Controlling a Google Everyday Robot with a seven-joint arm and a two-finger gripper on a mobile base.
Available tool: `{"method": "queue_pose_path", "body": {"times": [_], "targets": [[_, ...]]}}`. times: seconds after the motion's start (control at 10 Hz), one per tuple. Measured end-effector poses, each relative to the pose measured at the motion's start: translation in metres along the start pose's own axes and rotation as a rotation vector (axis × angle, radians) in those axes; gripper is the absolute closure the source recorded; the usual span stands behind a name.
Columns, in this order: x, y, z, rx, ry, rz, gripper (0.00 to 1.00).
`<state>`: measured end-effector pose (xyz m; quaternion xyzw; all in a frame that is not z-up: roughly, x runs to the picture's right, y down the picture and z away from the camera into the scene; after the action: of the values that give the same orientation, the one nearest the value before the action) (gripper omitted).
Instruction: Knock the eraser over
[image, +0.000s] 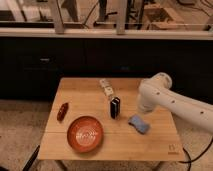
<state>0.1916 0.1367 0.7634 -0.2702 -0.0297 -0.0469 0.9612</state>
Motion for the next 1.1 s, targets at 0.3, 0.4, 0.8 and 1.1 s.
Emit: {"method": "queue_pose_path", "body": {"times": [0.3,0.4,0.8,1.1], "targets": [[-0.013,-0.014,0.008,0.011,-0.014,-0.035,1.0],[-0.019,-0.018,0.011,0.013,-0.017,-0.048,1.0],[-0.043,-0.035,0.015,0.022,-0.035,-0.095,1.0],[-0.061,-0.046,0.018,0.024,-0.042,-0.122,1.0]]}}
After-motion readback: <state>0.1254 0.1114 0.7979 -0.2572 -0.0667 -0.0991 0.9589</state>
